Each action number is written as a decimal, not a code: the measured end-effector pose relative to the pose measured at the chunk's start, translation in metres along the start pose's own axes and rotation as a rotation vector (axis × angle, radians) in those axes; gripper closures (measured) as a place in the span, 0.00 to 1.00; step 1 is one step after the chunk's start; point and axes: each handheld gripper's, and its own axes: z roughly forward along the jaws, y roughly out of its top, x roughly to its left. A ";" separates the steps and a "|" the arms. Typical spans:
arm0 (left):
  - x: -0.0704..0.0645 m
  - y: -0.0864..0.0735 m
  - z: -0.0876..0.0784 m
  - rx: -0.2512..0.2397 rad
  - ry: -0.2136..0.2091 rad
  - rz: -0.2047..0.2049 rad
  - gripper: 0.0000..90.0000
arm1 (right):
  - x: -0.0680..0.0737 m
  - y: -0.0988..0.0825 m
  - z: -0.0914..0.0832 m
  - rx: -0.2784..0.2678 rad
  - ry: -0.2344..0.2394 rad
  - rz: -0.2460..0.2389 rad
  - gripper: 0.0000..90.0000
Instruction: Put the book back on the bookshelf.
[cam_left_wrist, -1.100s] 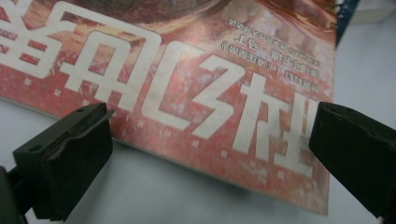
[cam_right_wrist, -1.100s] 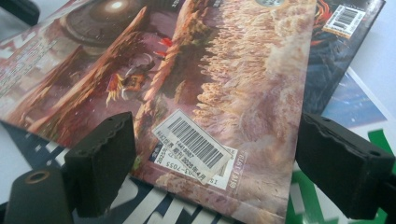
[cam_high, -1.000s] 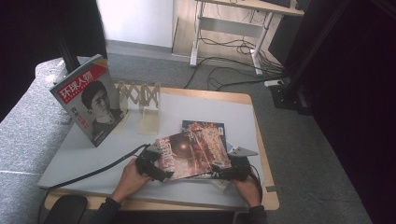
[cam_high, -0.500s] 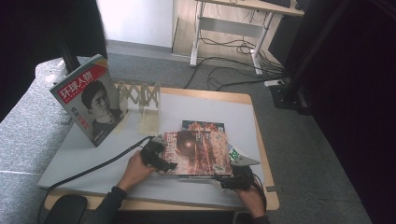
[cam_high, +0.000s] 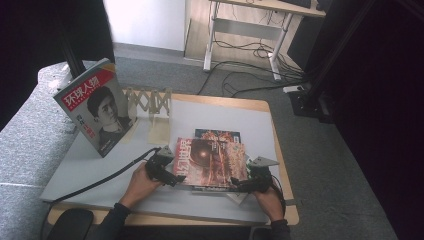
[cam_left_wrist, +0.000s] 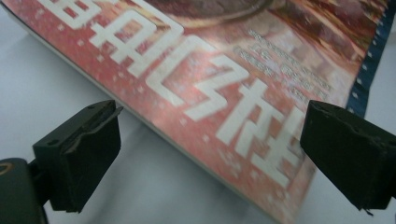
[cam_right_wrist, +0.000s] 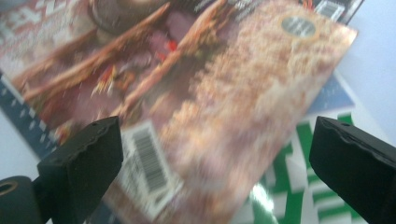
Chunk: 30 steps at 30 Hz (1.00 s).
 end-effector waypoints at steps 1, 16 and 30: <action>-0.002 -0.001 -0.002 -0.002 0.002 0.012 0.05 | -0.002 0.003 0.003 -0.001 0.003 -0.002 0.03; -0.023 -0.023 0.000 0.049 0.077 0.083 0.11 | -0.028 0.042 0.049 0.033 0.040 -0.017 0.00; -0.029 -0.022 -0.007 0.007 0.015 0.090 0.16 | -0.042 0.071 0.079 0.072 0.037 -0.027 0.00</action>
